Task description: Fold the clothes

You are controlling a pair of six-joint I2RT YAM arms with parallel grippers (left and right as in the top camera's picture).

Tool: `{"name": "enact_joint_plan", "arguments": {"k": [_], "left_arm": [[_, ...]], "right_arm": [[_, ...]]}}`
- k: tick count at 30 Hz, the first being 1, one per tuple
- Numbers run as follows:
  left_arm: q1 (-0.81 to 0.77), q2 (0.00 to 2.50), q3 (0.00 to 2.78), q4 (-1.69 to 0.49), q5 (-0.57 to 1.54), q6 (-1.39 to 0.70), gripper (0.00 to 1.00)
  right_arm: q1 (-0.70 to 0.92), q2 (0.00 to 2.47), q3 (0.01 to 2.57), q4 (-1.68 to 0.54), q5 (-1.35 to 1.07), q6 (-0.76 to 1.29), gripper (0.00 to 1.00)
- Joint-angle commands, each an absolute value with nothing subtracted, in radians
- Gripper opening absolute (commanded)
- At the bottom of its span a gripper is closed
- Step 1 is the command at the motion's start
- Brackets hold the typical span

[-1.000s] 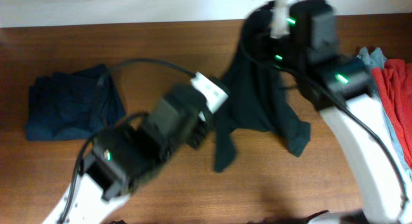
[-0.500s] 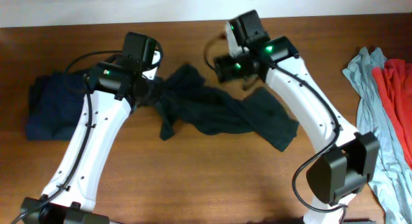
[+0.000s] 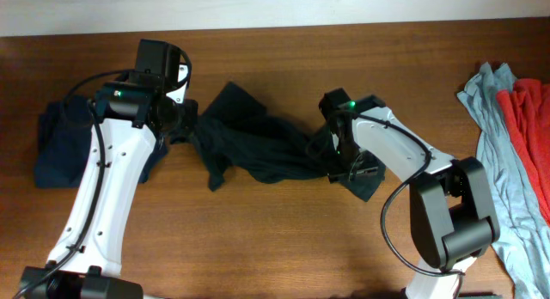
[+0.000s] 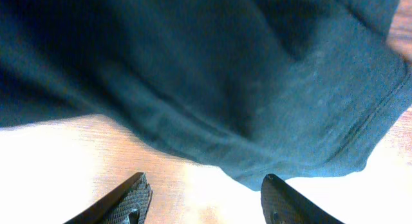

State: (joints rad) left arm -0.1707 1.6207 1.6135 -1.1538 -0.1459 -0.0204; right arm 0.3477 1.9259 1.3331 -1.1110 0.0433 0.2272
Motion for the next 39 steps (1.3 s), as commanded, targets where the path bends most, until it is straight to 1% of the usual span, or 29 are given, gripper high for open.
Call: {"name": "enact_joint_plan", "arguments": {"k": [1, 4, 6, 8, 9, 10, 11, 12, 18, 21, 24, 28, 34, 36, 37, 38, 39], "left_arm": [[-0.166, 1.614, 1.616, -1.145, -0.146, -0.030, 0.01], [-0.166, 1.614, 1.616, -1.145, -0.146, -0.030, 0.01], [-0.166, 1.614, 1.616, -1.145, -0.146, -0.030, 0.00], [-0.166, 1.614, 1.616, -1.145, -0.146, -0.030, 0.01], [-0.166, 1.614, 1.616, -1.144, -0.146, -0.030, 0.00], [-0.166, 1.614, 1.616, -1.143, -0.146, -0.030, 0.01], [-0.166, 1.614, 1.616, -1.144, -0.146, -0.030, 0.01], [-0.166, 1.614, 1.616, -1.144, -0.146, -0.030, 0.00], [-0.162, 1.614, 1.617, -1.144, -0.147, -0.030, 0.01], [-0.148, 1.614, 1.617, -1.144, -0.146, -0.030, 0.01], [-0.130, 1.614, 1.617, -1.144, -0.146, -0.030, 0.00], [-0.118, 1.614, 1.617, -1.143, -0.146, -0.030, 0.01], [-0.119, 1.614, 1.617, -1.126, -0.146, -0.030, 0.01], [-0.119, 1.614, 1.617, -1.126, -0.146, -0.030, 0.00], [-0.119, 1.614, 1.617, -1.126, -0.145, -0.030, 0.01], [-0.119, 1.614, 1.617, -1.126, -0.145, -0.030, 0.01], [-0.119, 1.614, 1.617, -1.127, -0.145, -0.030, 0.01]], "right_arm": [[0.353, 1.920, 1.265, -1.036, 0.106, 0.289, 0.61], [0.352, 1.920, 1.192, -0.944, 0.105, 0.317, 0.59], [0.353, 1.920, 1.176, -0.928, 0.106, 0.324, 0.53], [0.353, 1.919, 1.174, -0.921, 0.115, 0.336, 0.38], [0.353, 1.919, 1.175, -0.919, 0.118, 0.337, 0.28], [0.352, 1.917, 1.182, -0.930, 0.130, 0.343, 0.16], [0.352, 1.911, 1.195, -0.951, 0.147, 0.343, 0.08], [0.352, 1.899, 1.216, -0.984, 0.162, 0.342, 0.04], [0.352, 1.736, 1.435, -1.249, 0.183, 0.343, 0.04], [0.346, 1.647, 1.525, -1.250, 0.242, 0.350, 0.04], [0.329, 1.604, 1.549, -1.151, 0.274, 0.349, 0.04], [0.299, 1.624, 1.547, -1.014, 0.273, 0.327, 0.04], [0.260, 1.792, 1.547, -0.693, 0.278, 0.281, 0.04], [0.233, 1.880, 1.548, -0.533, 0.278, 0.246, 0.04], [0.216, 1.922, 1.548, -0.461, 0.278, 0.238, 0.06], [0.208, 1.939, 1.548, -0.433, 0.278, 0.231, 0.15], [0.184, 1.985, 1.548, -0.376, 0.270, 0.213, 0.63]]}}
